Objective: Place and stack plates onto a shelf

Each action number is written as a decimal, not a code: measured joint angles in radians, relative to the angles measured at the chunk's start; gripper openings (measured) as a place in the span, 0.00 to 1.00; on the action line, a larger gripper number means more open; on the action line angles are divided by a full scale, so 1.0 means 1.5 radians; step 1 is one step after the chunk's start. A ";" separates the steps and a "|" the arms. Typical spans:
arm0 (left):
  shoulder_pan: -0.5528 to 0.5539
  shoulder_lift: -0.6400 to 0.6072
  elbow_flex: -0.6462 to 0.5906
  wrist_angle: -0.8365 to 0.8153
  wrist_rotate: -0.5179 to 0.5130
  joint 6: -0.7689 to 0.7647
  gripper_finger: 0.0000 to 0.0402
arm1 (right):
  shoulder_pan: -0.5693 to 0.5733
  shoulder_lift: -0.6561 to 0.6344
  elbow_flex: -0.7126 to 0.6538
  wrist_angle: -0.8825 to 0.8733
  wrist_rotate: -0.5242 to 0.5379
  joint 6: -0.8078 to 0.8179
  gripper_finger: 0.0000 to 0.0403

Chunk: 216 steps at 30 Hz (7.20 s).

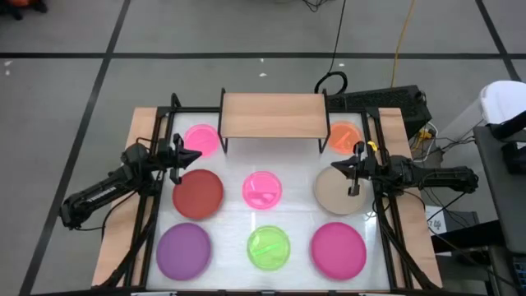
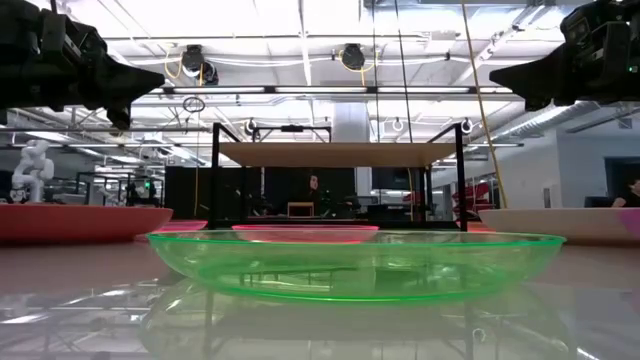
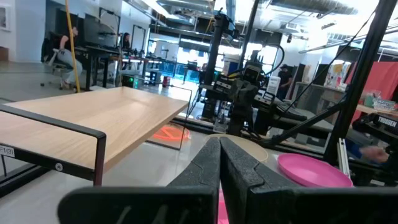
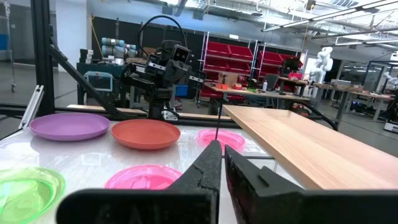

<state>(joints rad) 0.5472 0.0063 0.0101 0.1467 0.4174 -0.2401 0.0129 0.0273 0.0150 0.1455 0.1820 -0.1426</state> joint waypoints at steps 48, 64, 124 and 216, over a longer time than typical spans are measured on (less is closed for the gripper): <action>0.000 0.000 0.000 0.000 0.000 0.000 0.01 | 0.000 0.000 0.000 0.000 0.000 0.000 0.02; 0.000 0.000 0.000 0.000 0.000 0.000 0.01 | 0.000 0.000 0.000 0.000 0.000 0.000 0.02; 0.000 0.000 0.000 0.000 0.000 0.000 0.01 | 0.000 0.000 0.000 0.000 0.000 0.000 0.02; 0.000 0.000 0.000 0.009 0.000 0.000 0.01 | 0.141 1.150 0.467 0.268 -0.035 -0.049 0.47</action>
<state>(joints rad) 0.5472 0.0067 0.0101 0.1608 0.4173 -0.2404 0.2238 1.7518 0.7148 0.5477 0.1293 -0.2168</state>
